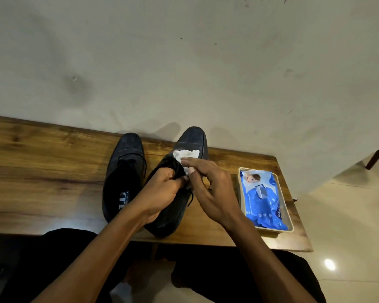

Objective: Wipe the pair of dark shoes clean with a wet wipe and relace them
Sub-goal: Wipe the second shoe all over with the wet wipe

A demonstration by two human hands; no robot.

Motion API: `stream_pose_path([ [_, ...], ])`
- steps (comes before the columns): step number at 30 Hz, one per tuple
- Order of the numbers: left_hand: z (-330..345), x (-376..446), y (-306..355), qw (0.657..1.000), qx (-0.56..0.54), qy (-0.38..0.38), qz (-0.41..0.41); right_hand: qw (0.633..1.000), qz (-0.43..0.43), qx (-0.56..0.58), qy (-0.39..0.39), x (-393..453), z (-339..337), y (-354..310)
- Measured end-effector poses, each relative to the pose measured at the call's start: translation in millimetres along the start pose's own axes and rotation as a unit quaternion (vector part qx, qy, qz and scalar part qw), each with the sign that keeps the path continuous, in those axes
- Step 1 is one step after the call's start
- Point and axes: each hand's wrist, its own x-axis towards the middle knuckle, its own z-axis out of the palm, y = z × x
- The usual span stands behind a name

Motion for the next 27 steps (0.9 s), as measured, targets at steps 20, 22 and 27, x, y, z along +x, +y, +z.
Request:
stream_pose_path([
  [20,29,7,-48,0.975,0.198,0.099,-0.008,0.984,0.128,-0.106,-0.061,7,12,37],
  [22,33,8,-51,0.970,0.211,0.116,-0.020,0.980,0.154,-0.096,-0.086,5,12,36],
  [27,37,12,-54,0.963,0.224,0.146,-0.037,0.962,0.198,-0.097,-0.164,4,6,43],
])
